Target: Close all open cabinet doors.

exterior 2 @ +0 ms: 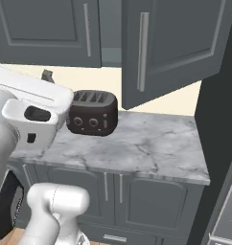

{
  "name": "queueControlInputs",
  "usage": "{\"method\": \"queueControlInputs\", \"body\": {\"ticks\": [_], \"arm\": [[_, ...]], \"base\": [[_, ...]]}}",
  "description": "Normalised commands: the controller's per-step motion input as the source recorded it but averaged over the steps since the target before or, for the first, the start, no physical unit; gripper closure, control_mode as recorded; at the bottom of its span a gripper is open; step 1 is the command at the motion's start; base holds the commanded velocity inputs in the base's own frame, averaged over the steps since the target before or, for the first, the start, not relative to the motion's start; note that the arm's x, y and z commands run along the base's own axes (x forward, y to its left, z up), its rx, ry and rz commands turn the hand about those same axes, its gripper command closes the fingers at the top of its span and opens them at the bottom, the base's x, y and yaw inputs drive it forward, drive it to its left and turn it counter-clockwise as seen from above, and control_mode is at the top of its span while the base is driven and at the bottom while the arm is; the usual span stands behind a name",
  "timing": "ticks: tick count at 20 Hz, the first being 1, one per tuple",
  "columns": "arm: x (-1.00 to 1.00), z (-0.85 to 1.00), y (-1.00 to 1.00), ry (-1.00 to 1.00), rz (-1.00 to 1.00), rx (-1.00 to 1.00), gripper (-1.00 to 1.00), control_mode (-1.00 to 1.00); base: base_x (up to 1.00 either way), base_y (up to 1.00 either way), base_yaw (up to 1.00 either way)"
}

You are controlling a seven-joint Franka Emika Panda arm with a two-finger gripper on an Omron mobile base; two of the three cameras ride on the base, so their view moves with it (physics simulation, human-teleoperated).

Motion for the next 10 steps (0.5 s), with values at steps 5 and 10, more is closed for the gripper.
{"method": "queueControlInputs", "body": {"ticks": [5, 10], "arm": [[0.19, -0.11, -0.87, 0.0, 0.0, 0.0, -1.0, -1.0], [0.72, -0.3, -0.54, 0.0, 0.0, 0.0, -1.0, -1.0]], "base": [[0.0, 0.0, 0.0], [0.0, 0.0, 0.0]]}}
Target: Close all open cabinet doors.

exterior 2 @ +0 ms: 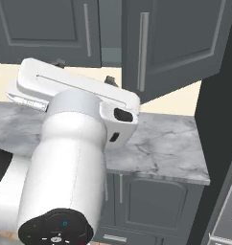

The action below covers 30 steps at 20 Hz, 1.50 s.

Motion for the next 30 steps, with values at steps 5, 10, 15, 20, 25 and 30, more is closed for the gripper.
{"method": "queueControlInputs", "body": {"ticks": [5, 10, 15, 20, 25, 30], "arm": [[0.46, -0.51, -0.55, 0.0, 0.0, 0.0, -1.0, -1.0], [0.43, -0.45, -0.4, 0.01, -0.01, 0.0, -1.0, -1.0], [0.51, -0.25, -0.06, 0.21, -0.07, 0.0, -1.0, -1.0], [0.53, -0.09, -0.16, 0.39, -0.04, 0.0, -1.0, -1.0], [0.0, 0.0, -0.41, 0.01, 0.02, 0.01, -1.0, -1.0], [0.14, 0.0, -0.12, -0.01, 0.01, 0.0, -1.0, -1.0]], "base": [[0.0, 0.0, 0.0], [0.0, 0.0, 0.0], [0.0, 0.0, 0.0], [0.0, 0.0, 0.0], [0.0, 0.0, 0.0], [0.0, 0.0, 0.0]]}}
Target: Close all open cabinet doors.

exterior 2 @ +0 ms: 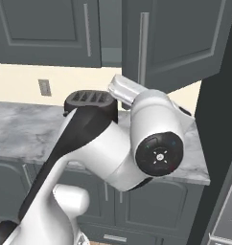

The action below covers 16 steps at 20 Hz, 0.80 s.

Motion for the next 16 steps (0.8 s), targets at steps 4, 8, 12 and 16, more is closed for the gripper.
{"method": "queueControlInputs", "body": {"ticks": [4, 8, 12, 16], "arm": [[0.31, 0.0, 0.0, 0.0, 0.0, 0.0, -1.0, -1.0], [0.23, 0.0, 0.0, 0.0, 0.0, 0.0, -1.0, -1.0], [0.44, 0.0, 0.0, -0.01, 0.0, 0.0, -1.0, -1.0], [0.37, 0.0, 0.0, -0.12, 0.0, 0.0, -1.0, -1.0]], "base": [[0.0, 0.0, 0.0], [0.0, 0.0, 0.0], [0.0, 0.0, 0.0], [0.0, 0.0, 0.0]]}}
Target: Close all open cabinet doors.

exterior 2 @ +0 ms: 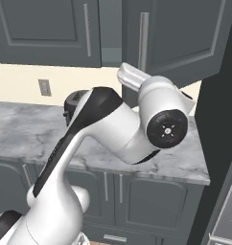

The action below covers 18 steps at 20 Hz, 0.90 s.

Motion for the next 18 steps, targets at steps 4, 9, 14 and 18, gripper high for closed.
{"method": "queueControlInputs", "body": {"ticks": [4, 9, 14, 18], "arm": [[0.34, 0.0, 0.0, -0.12, 0.0, 0.0, -1.0, -1.0], [0.27, 0.02, 0.0, -0.04, 0.03, 0.0, -1.0, -1.0], [0.34, 0.04, 0.0, 0.01, 0.06, 0.0, -1.0, -1.0], [0.49, 0.0, 0.0, 0.01, 0.05, 0.0, -1.0, -1.0]], "base": [[0.0, 0.0, 0.0], [0.0, 0.0, 0.0], [0.0, 0.0, 0.0], [0.0, 0.0, 0.0]]}}
